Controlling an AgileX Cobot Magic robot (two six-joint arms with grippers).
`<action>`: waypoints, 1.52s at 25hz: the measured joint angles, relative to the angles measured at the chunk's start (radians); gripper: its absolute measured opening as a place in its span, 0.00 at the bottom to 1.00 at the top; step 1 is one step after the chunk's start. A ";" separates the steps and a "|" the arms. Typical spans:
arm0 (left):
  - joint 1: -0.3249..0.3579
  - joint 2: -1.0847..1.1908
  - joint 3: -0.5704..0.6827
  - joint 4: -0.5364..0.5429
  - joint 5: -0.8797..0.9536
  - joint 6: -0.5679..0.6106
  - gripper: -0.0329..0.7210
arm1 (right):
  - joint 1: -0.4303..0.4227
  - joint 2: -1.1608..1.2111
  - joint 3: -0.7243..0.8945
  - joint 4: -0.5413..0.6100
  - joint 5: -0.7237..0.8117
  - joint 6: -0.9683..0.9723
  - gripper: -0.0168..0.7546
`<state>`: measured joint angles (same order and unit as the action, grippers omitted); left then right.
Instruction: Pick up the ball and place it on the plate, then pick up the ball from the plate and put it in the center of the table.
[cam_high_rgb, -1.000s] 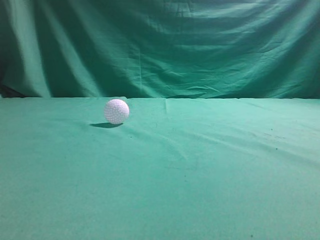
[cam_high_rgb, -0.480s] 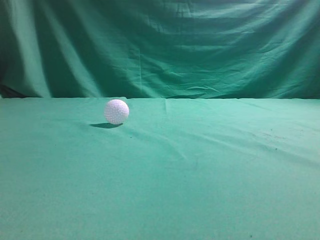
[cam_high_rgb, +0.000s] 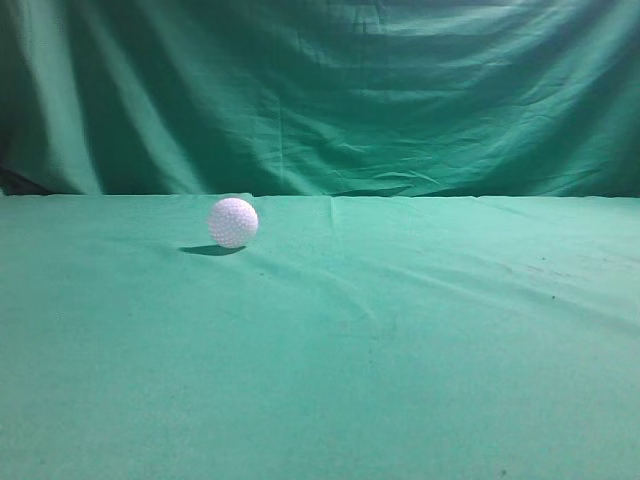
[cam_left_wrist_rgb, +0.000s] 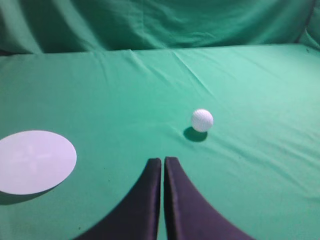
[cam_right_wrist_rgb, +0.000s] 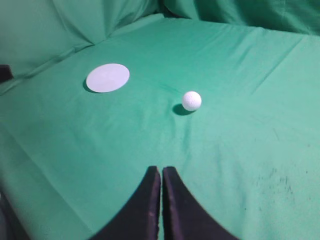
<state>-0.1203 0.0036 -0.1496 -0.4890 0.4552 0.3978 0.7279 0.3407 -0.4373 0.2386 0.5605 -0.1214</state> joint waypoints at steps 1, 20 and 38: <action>0.000 0.000 0.010 -0.011 -0.028 0.000 0.04 | 0.000 0.000 0.032 0.004 -0.025 0.000 0.02; 0.000 0.000 0.094 -0.254 -0.128 0.075 0.04 | 0.000 -0.001 0.460 0.022 -0.527 -0.021 0.02; 0.000 0.000 0.172 0.064 -0.140 0.094 0.04 | 0.000 -0.001 0.464 0.024 -0.470 -0.029 0.02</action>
<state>-0.1203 0.0036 0.0223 -0.4252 0.3155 0.4914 0.7279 0.3401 0.0271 0.2628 0.0902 -0.1504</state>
